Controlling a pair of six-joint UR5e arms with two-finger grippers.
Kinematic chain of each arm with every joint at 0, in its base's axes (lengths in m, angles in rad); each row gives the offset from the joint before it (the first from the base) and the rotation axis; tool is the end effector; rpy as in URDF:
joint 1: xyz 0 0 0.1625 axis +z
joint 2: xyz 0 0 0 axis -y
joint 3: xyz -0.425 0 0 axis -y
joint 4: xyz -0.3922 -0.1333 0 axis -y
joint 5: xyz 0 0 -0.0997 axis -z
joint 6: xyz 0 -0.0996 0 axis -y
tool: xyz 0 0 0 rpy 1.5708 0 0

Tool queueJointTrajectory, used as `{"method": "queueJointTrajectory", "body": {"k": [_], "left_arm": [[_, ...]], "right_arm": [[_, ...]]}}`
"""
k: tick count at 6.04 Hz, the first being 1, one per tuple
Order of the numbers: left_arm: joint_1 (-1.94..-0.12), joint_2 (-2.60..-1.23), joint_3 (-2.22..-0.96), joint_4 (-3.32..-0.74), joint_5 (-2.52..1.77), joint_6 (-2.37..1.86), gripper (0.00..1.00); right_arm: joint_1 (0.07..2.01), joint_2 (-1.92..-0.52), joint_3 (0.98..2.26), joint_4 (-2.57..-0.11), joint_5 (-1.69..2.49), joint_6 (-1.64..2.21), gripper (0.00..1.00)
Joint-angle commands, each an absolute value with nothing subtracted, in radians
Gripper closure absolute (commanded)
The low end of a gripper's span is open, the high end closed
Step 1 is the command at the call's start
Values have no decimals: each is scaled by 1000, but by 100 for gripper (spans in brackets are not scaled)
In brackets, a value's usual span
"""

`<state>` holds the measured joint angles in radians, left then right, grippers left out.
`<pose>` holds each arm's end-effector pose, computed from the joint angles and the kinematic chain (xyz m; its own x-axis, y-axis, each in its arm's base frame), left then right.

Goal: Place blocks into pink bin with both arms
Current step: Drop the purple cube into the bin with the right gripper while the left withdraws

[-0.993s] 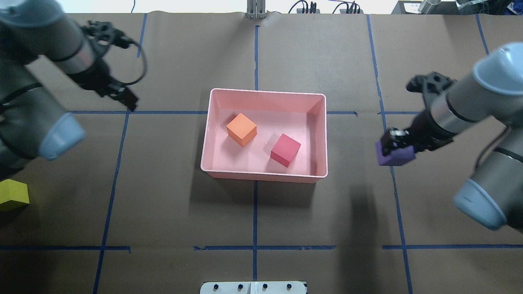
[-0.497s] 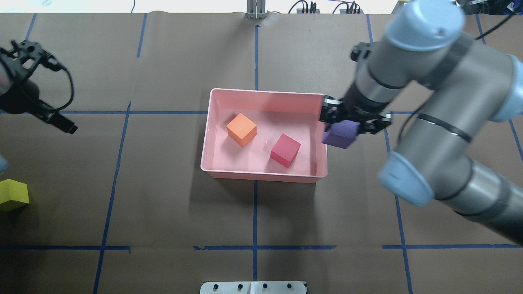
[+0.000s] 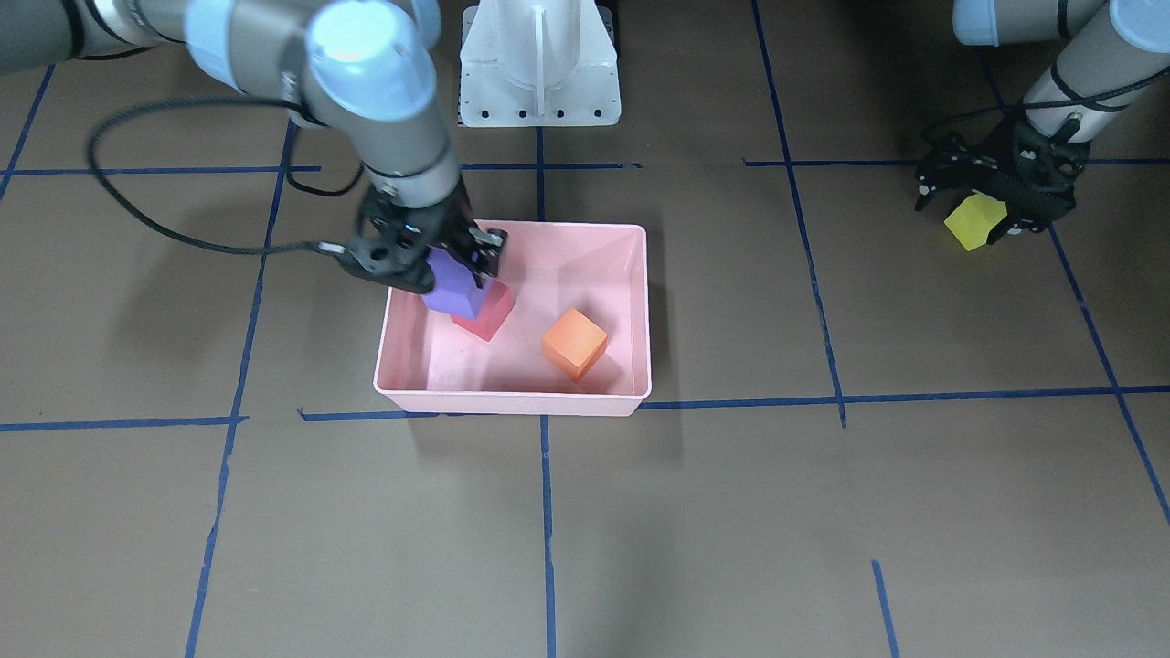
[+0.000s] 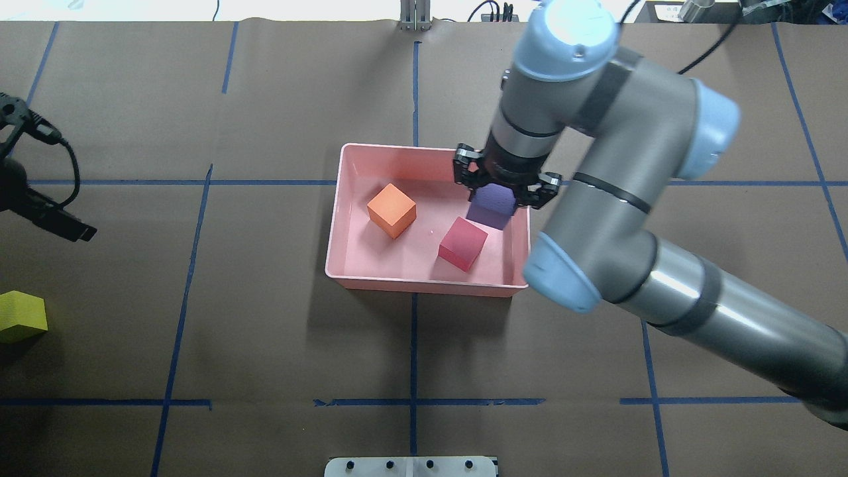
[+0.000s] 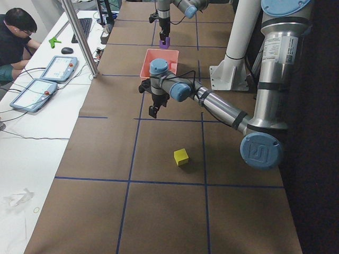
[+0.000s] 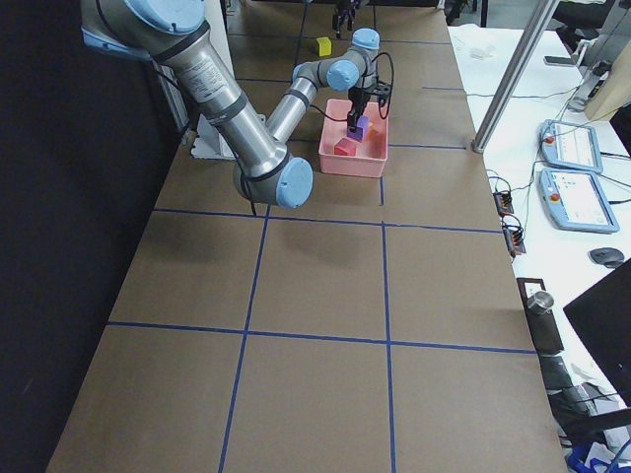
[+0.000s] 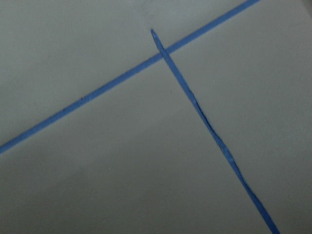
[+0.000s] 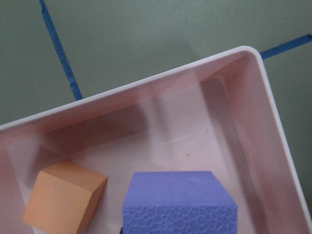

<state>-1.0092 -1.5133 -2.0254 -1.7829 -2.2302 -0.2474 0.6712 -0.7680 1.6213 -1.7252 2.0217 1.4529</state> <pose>0.1860 -0.4313 0.4426 0.5745 0.5258 -0.6273 -0.3053 0.8487 0.4318 -0.4903 -0.5042 0.1667 0.6353 0.3694 0.6781 -0.2673 0.9291 -0.2556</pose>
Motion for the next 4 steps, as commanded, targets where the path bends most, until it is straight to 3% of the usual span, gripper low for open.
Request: {"method": "queueJointTrajectory", "body": {"k": [1, 4], "left_arm": [[-1009, -1499, -2025, -1795, -2240, -247, 0], [-1025, -1448, -2023, -1810, -2238, -159, 0]], "right_arm": [[661, -750, 1578, -1697, 1987, 1454, 0], [750, -765, 1583, -1738, 2079, 1279, 0]]}}
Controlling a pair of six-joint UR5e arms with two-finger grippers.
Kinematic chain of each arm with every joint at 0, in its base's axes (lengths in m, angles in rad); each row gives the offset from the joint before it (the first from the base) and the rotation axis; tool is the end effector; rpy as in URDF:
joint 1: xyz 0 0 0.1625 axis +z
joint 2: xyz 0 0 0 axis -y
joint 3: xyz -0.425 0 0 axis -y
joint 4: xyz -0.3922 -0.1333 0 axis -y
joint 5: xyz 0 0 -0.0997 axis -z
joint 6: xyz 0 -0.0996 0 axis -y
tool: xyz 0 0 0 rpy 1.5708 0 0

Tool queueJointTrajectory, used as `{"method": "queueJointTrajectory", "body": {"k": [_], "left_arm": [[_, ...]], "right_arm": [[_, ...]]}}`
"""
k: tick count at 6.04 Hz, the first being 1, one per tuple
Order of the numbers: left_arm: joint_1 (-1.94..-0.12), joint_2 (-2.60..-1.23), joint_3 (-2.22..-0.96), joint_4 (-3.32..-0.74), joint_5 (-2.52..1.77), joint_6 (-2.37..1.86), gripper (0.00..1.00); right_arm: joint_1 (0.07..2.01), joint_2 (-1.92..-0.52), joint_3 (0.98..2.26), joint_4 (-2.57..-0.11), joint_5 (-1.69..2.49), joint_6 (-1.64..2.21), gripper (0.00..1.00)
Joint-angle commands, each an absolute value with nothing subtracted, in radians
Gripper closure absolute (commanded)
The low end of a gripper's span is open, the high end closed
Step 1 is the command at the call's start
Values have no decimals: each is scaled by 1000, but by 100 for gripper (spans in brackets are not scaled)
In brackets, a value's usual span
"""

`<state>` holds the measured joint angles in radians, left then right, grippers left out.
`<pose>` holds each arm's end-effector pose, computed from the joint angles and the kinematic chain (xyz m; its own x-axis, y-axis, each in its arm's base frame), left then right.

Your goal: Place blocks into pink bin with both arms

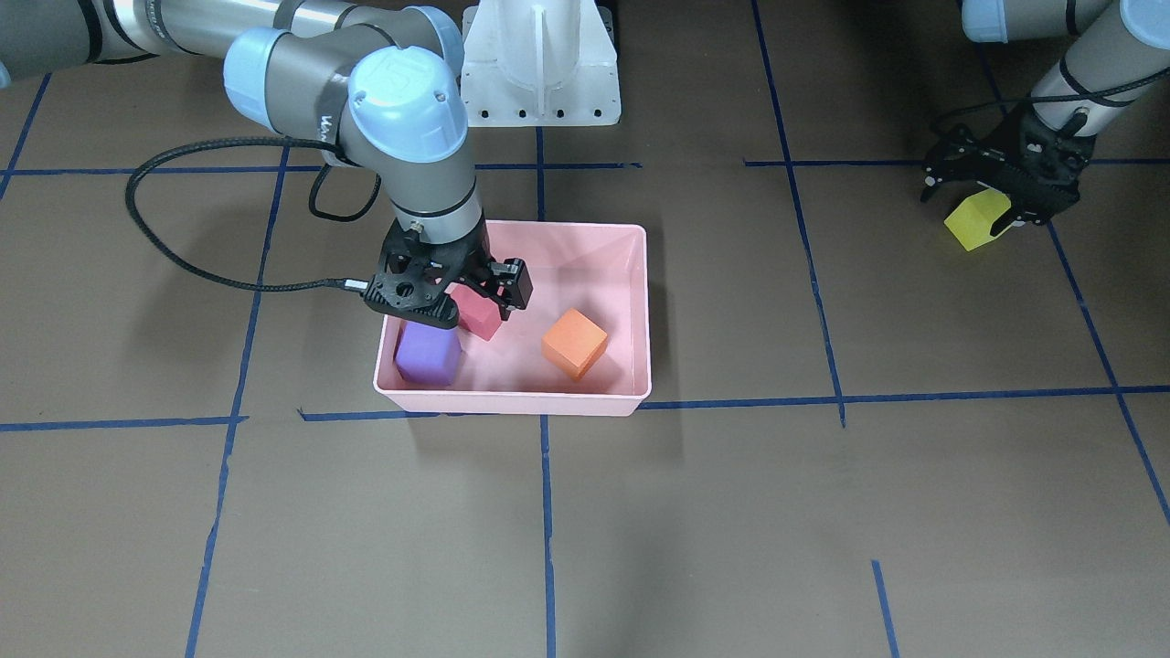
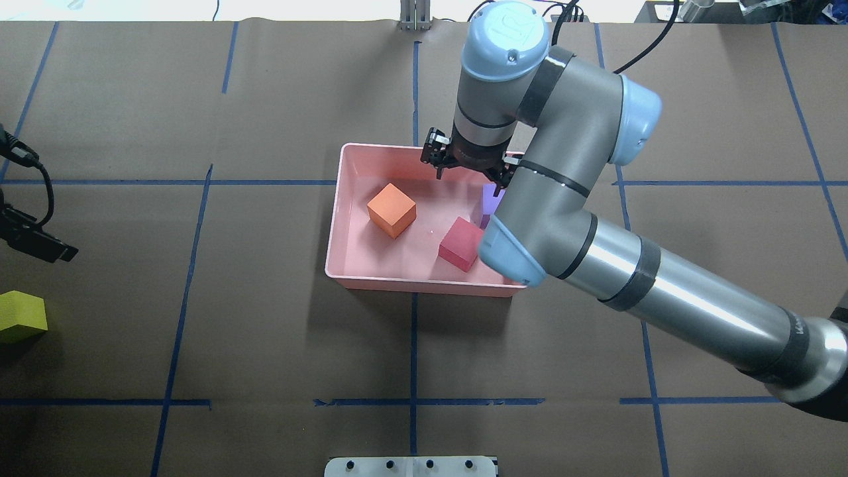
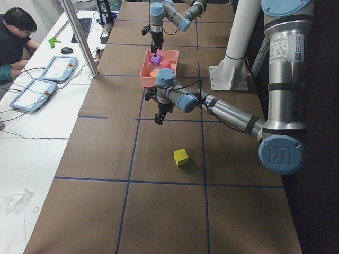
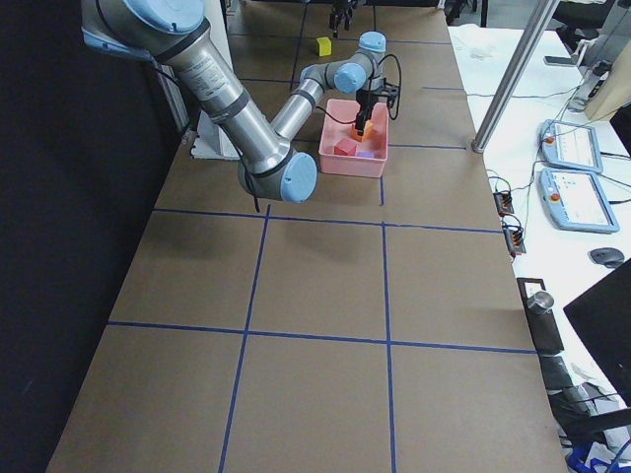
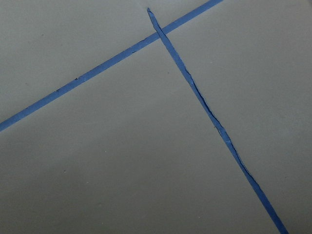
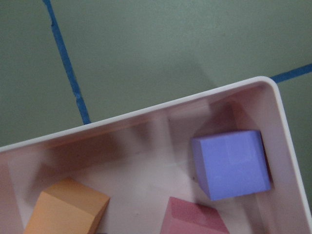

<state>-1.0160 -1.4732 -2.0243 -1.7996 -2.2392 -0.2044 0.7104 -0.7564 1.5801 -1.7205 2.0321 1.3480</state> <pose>0.1775 -0.4223 0.4590 0.5659 0.5456 -0.6181 -0.3313 0.8370 0.4356 -0.4796 -0.5299 0.1739 0.6602 0.3069 0.6855 -0.2333 0.9514 -0.2013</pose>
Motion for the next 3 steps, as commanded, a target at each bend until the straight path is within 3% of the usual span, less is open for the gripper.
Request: {"method": "queueJointTrajectory", "body": {"k": [1, 3], "left_arm": [[-1029, -1409, -2022, -1819, -2237, -106, 0], [-1034, -1306, -1984, -1963, -2230, -60, 0]], "right_arm": [[780, -806, 1613, -1746, 2104, 1202, 0], [840, -963, 1751, -1747, 2108, 1038, 0]]}}
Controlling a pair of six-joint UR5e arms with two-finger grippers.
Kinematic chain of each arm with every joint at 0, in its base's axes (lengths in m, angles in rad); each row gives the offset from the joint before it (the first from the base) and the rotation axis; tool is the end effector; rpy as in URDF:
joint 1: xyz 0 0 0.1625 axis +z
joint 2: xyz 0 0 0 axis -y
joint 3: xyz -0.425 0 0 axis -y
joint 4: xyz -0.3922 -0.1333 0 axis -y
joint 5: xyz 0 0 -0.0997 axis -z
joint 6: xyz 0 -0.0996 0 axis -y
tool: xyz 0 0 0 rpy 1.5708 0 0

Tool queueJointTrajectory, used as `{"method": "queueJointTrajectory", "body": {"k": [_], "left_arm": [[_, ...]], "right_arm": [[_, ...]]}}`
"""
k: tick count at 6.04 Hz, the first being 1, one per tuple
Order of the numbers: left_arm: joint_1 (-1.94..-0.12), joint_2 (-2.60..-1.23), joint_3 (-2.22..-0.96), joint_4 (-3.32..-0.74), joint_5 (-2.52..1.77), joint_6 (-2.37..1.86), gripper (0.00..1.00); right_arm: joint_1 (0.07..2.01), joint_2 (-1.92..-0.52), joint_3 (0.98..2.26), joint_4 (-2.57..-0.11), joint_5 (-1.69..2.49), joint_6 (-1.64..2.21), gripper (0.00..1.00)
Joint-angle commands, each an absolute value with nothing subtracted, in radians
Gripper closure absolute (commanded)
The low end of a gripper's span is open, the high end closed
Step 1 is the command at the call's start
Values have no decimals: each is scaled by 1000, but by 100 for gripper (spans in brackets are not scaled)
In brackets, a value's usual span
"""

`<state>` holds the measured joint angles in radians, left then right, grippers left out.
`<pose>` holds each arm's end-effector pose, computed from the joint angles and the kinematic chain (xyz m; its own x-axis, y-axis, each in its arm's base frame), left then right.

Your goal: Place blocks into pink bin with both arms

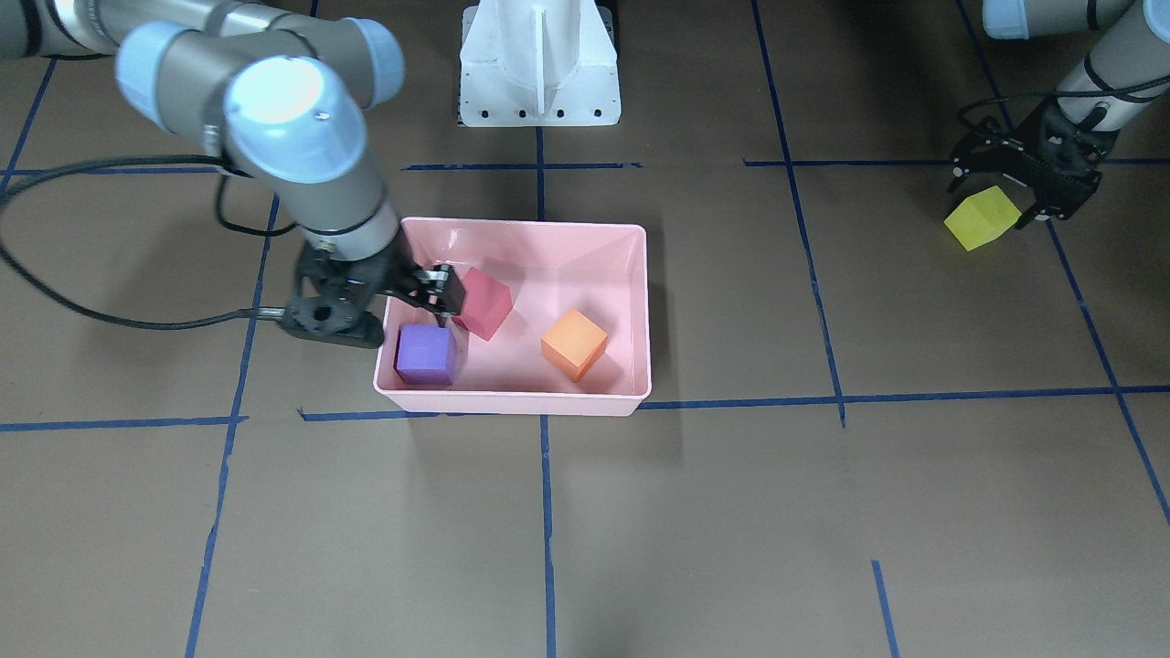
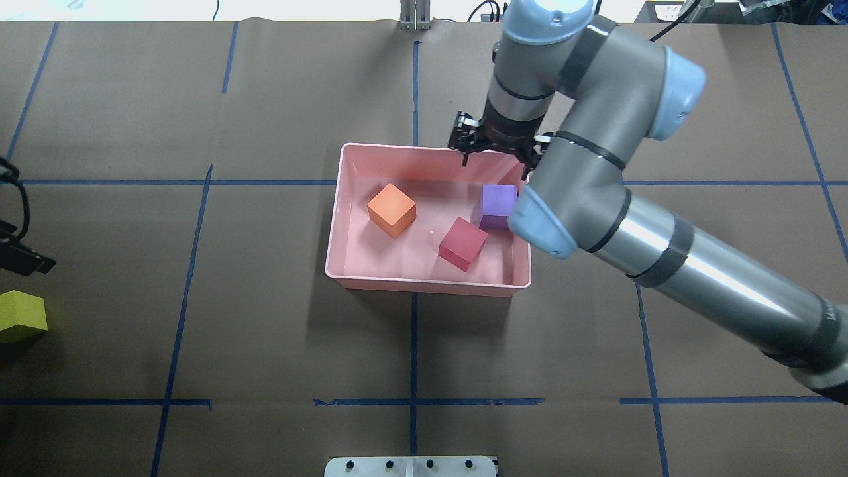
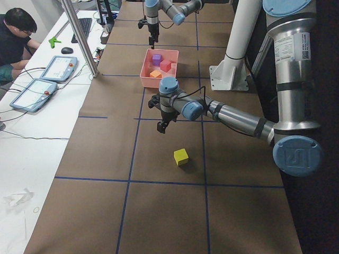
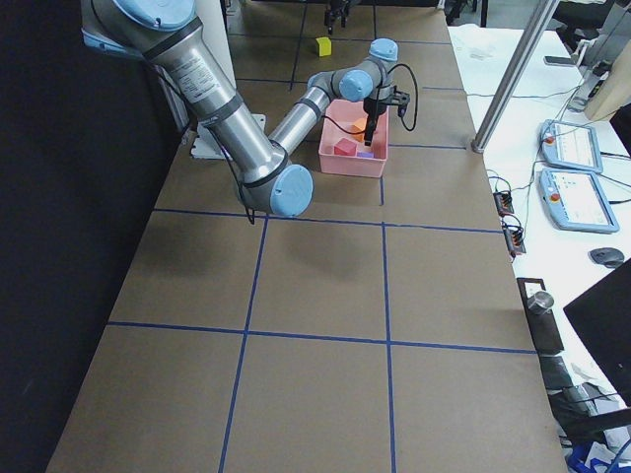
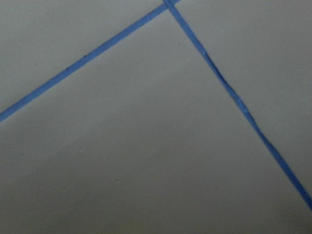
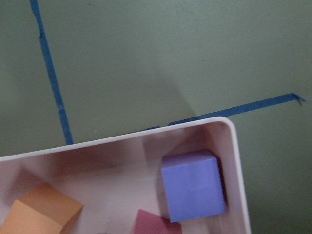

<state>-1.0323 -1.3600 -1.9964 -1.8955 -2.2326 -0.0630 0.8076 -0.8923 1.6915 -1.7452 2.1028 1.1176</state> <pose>0.1536 -0.3977 0.5107 0.5420 0.6279 -0.5585 -0.4067 0.7776 0.4795 -0.4042 -0.5423 0.2235 0.6869 0.1722 0.7060 -0.1300 0.9850 -0.1138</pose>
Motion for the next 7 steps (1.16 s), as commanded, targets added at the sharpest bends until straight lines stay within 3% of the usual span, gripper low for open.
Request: {"method": "queueJointTrajectory", "body": {"k": [1, 3, 7], "left_arm": [[-1034, -1299, -1962, -2009, -2229, -51, 0], [-1034, -1286, -1718, -2424, -2229, -48, 0], [-1034, -1250, -1724, -2450, -2315, -34, 0]], "right_arm": [[856, -1015, 1791, -1747, 2109, 963, 0], [867, -1046, 1828, -1747, 2109, 936, 0], [865, -1054, 1833, -1747, 2109, 936, 0]]}}
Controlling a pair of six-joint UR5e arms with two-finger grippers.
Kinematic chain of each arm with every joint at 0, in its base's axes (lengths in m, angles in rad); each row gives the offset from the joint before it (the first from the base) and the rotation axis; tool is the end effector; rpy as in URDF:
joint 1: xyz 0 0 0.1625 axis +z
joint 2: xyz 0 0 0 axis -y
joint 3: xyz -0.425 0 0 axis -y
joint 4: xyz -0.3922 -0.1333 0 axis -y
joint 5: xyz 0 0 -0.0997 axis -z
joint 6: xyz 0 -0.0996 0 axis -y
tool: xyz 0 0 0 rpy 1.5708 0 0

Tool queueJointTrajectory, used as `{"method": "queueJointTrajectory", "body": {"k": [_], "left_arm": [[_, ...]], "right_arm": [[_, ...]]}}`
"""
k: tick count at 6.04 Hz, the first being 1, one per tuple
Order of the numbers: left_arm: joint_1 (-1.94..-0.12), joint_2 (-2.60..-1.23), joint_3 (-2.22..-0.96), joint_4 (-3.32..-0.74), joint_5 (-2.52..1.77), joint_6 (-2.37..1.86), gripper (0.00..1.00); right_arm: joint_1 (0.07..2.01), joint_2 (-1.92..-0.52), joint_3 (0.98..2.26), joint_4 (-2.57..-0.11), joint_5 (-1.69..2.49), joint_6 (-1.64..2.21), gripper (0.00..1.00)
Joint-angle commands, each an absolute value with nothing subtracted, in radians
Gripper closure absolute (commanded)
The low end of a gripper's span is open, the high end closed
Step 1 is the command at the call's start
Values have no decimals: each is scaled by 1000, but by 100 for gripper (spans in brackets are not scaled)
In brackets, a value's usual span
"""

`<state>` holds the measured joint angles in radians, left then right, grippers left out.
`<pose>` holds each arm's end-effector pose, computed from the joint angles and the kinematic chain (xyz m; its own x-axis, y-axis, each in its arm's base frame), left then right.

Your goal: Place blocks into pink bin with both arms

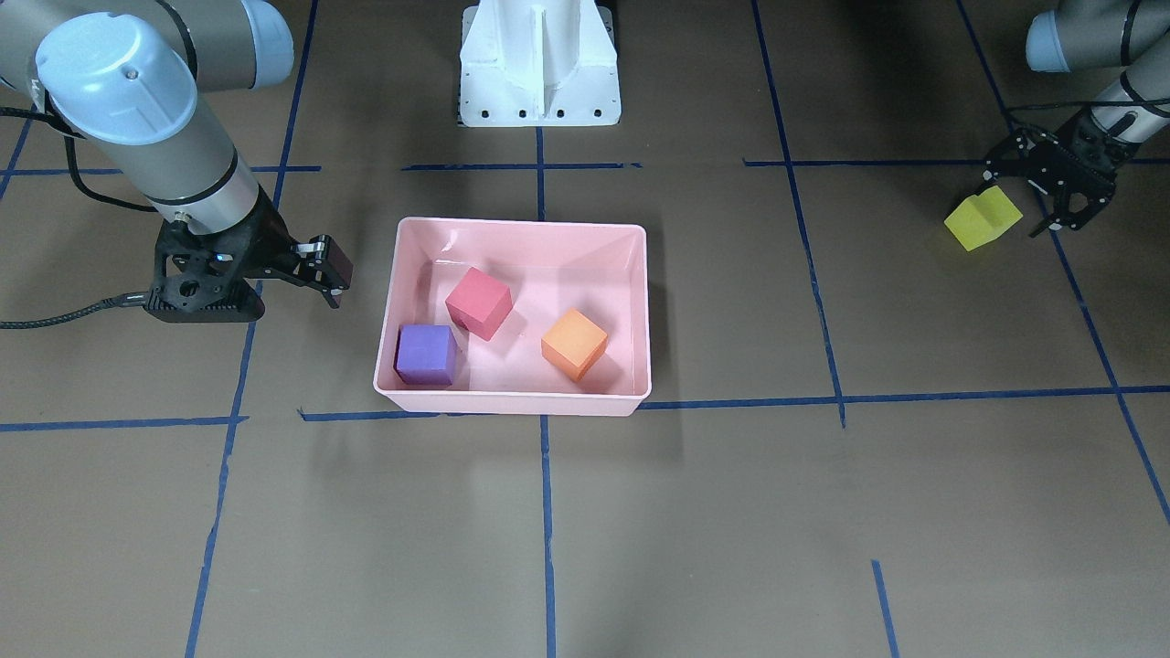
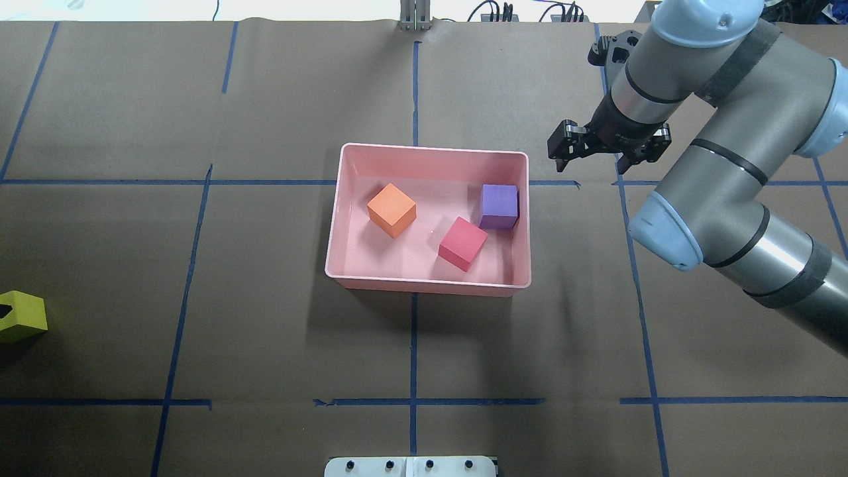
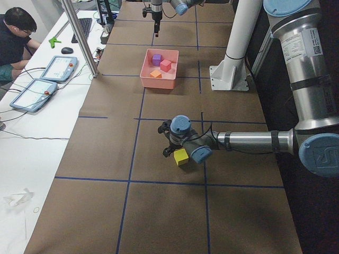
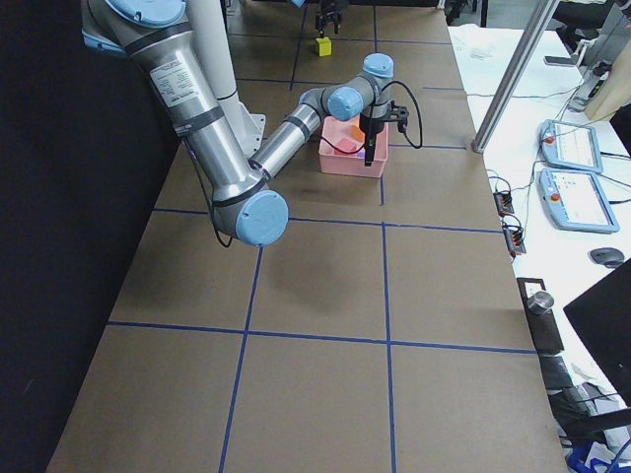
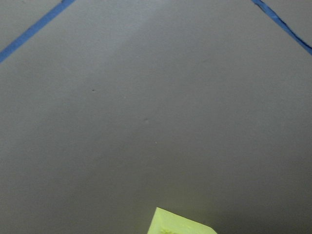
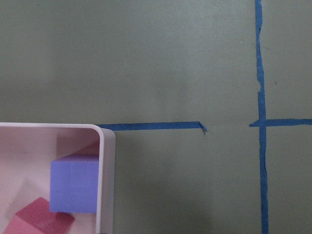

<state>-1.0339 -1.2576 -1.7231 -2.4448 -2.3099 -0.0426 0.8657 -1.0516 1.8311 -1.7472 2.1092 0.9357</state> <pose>0.1373 -0.3602 0.6201 0.4258 0.7283 -0.5369 -0.3690 0.6816 0.6319 -0.3395 -0.5258 0.2697 0.7057 0.0434 0.7071 -0.0579 0.9983 -0.0035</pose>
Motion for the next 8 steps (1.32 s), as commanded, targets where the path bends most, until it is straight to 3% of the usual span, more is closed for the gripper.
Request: {"method": "queueJointTrajectory", "body": {"k": [1, 8], "left_arm": [[-1034, -1243, -1721, -2447, -2315, 51, 0], [-967, -1255, -1646, -2445, -2306, 60, 0]], "right_arm": [[865, -1055, 1833, -1747, 2108, 936, 0], [865, -1069, 1833, -1746, 2106, 937, 0]]}}
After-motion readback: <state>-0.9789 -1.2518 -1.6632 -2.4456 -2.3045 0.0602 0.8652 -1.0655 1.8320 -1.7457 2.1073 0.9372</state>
